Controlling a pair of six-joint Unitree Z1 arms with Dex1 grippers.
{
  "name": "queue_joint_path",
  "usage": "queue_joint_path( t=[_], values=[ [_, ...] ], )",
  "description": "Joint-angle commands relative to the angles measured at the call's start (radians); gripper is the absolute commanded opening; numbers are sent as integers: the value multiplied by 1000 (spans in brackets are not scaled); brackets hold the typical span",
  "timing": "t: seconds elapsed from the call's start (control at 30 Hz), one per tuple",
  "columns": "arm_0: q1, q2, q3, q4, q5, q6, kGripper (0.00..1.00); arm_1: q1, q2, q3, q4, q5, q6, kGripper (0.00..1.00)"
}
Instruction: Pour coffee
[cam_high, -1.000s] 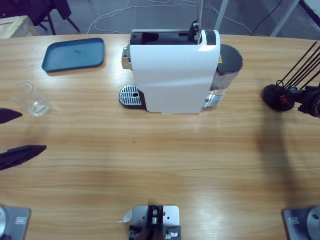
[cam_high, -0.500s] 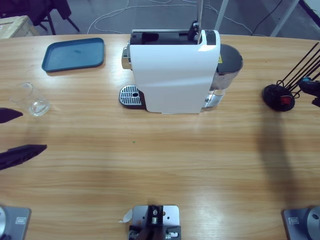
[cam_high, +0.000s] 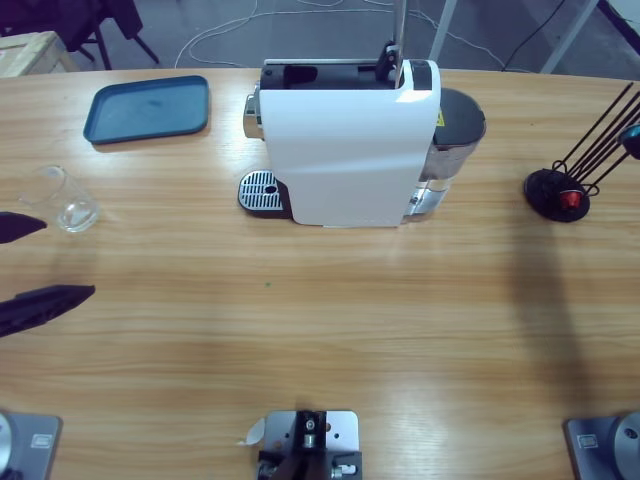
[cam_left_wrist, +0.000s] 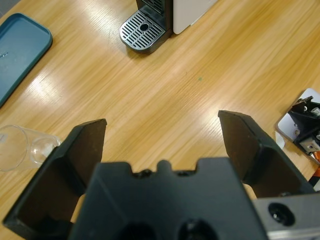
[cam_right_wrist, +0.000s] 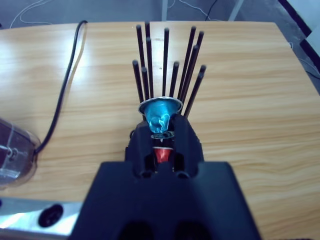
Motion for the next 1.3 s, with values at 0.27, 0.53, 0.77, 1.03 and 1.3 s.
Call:
queue_joint_path(
  t=[0.27,0.53,0.77,1.03,1.3],
  values=[
    [5,-18,38,-15,17,-18,968,74,-134,-172,205,-64,-15,0],
    [5,-19,36,-15,17,-18,968,275,-229,-271,317,64,-120,0],
    [5,-45,41,-1,16,-17,968,468,-130,-298,316,360,-277,0],
    [5,-48,48,-10,17,-45,968,597,124,-526,326,506,-398,0],
    [5,-88,48,-10,20,-41,968,651,411,-852,459,555,-515,0]
  ],
)
